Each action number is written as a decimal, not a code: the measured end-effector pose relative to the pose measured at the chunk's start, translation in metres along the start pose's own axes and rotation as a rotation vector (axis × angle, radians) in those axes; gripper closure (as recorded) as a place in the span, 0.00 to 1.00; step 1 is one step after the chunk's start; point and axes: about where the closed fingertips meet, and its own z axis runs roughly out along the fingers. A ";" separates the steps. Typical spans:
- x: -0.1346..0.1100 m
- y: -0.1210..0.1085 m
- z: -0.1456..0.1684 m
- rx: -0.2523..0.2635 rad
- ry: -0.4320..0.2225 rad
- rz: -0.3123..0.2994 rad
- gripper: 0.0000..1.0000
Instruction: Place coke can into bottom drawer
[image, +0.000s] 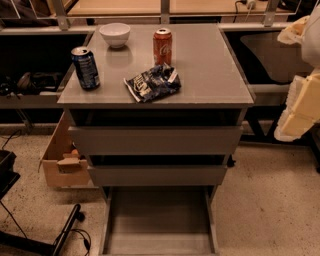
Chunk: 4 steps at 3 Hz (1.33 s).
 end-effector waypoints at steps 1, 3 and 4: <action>0.000 0.000 0.000 0.000 0.000 0.000 0.00; -0.020 -0.068 0.043 0.097 -0.242 0.054 0.00; -0.035 -0.113 0.080 0.133 -0.448 0.172 0.00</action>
Offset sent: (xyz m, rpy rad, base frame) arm 0.0910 0.0022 -0.0180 0.2150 -0.1917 0.0465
